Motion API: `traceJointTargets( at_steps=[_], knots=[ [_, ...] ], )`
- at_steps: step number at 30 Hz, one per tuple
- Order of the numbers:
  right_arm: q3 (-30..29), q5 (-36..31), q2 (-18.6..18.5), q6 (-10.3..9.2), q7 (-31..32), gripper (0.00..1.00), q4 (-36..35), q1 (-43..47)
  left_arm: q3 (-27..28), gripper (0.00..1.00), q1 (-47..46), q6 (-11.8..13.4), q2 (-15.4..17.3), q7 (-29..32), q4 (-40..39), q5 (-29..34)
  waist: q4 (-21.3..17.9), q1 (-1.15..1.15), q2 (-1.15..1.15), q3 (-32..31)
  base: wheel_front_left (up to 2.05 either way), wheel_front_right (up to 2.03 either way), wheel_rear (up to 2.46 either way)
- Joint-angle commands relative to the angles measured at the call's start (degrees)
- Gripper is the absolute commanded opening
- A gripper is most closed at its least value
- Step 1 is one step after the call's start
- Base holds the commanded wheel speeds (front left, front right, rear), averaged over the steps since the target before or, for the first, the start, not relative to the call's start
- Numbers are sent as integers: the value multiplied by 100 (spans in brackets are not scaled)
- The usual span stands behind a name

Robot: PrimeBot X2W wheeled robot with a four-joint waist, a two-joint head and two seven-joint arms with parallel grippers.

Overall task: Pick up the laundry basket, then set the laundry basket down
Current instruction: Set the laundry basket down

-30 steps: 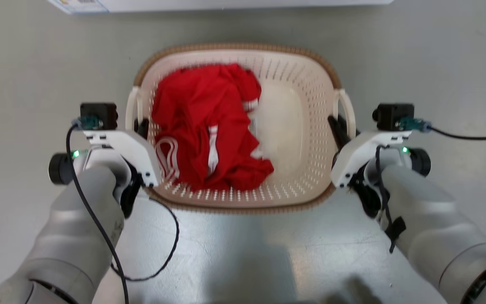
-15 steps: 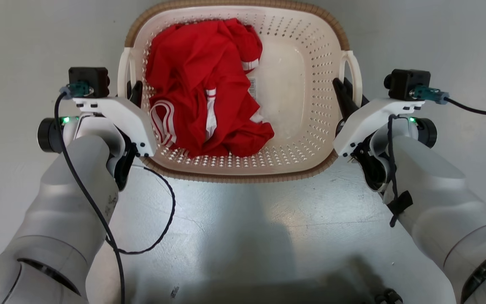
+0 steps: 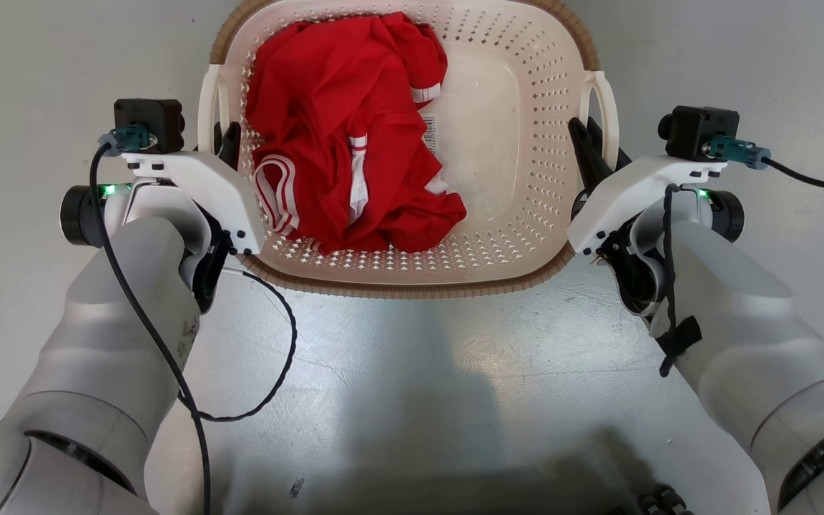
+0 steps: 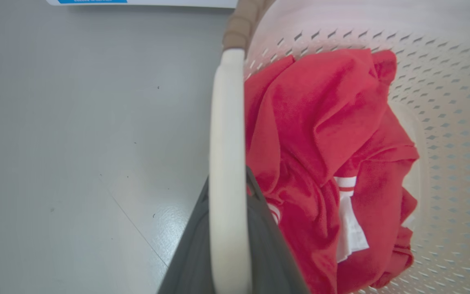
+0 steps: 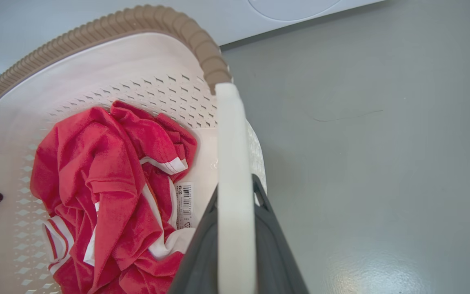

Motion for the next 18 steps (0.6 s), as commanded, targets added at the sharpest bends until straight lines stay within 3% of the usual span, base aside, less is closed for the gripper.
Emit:
traceJointTargets(
  at_steps=[1,4,5,7,8,9,10,18],
  knots=[
    [-17,-103,185,90,-79,0,-102,248,107,0,-53,38,136,-60,-53,70,-6,0,0,-5,0,0,0],
    [-55,-138,200,90,-79,0,-77,258,119,0,-47,36,134,-60,-52,83,-9,0,0,-8,0,0,0],
    [-69,-157,207,90,-79,6,-65,261,125,0,-42,35,134,-60,-51,88,-13,0,0,-9,0,0,0],
    [-102,-187,221,90,-79,23,-47,265,132,0,-38,34,138,-61,-50,97,-20,0,0,-9,0,0,0],
    [-118,-201,228,90,-79,42,-37,267,134,1,-32,29,139,-61,-49,97,-25,0,0,-9,0,0,0],
    [-137,-211,235,90,-79,70,-16,270,134,39,-24,18,139,-61,-48,92,-30,0,0,-9,0,0,0],
    [-151,-213,243,90,-79,100,17,280,134,100,-22,8,142,-61,-47,88,-34,0,0,-9,0,0,0],
    [-183,-214,294,90,-80,100,152,286,114,100,3,-14,159,-58,-41,78,-56,0,0,-41,0,0,0]
  ],
)
